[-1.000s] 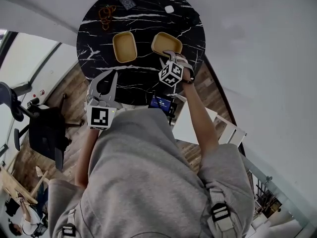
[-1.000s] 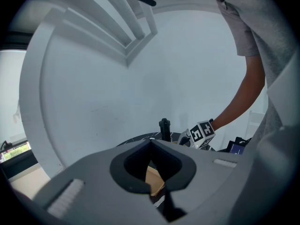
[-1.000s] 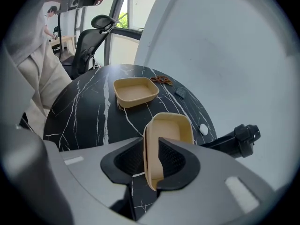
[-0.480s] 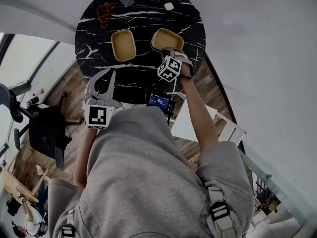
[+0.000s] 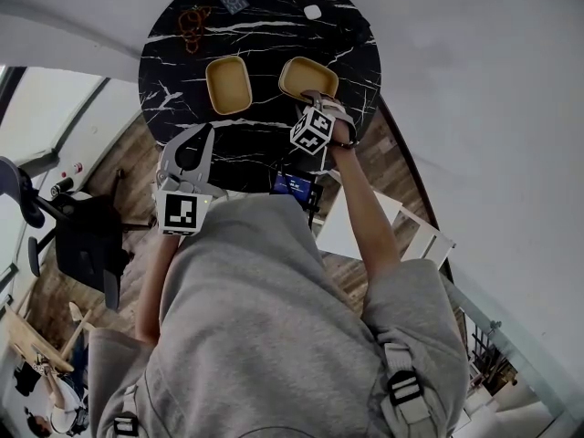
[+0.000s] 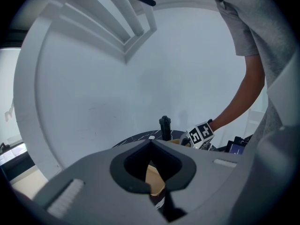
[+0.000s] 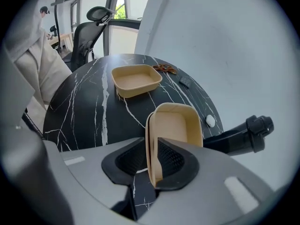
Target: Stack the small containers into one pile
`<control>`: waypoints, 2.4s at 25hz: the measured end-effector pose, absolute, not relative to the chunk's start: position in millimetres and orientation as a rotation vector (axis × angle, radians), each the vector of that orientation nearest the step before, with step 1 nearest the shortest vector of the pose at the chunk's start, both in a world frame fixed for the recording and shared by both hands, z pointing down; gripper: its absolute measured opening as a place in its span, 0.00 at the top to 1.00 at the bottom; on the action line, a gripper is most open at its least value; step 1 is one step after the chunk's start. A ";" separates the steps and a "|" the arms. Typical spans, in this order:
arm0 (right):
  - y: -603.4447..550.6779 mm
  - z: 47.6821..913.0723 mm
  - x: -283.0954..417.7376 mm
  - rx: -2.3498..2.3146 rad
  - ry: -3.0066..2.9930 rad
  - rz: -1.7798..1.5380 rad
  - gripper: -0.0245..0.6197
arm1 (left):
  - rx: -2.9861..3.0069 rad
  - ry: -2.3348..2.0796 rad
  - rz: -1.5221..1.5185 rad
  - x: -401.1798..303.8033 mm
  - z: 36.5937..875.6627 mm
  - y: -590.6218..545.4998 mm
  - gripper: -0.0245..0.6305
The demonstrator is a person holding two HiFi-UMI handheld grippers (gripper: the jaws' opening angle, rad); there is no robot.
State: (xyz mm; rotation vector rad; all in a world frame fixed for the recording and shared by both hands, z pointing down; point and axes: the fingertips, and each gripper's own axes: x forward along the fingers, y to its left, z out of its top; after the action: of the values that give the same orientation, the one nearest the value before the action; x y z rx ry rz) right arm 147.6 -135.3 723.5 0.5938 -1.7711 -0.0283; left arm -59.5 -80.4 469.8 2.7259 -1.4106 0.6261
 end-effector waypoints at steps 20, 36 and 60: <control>-126.7 728.6 149.9 0.578 -1.753 -0.002 0.73 | 2.711 -1.407 0.632 -56.8 474.3 -81.2 0.96; -128.9 751.6 157.0 0.531 -1.703 0.005 0.90 | 2.708 -1.415 0.632 -59.8 475.6 -77.5 0.96; -4.9 624.8 14.8 -0.042 -1.958 -0.966 0.90 | 2.419 -0.762 0.905 -52.7 594.1 -88.6 0.71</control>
State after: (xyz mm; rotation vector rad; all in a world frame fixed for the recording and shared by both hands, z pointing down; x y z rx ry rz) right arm 14.8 -4.9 624.8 -0.0425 -1.9579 -0.9663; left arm -52.7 -88.6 594.1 2.4186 -0.7618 0.9049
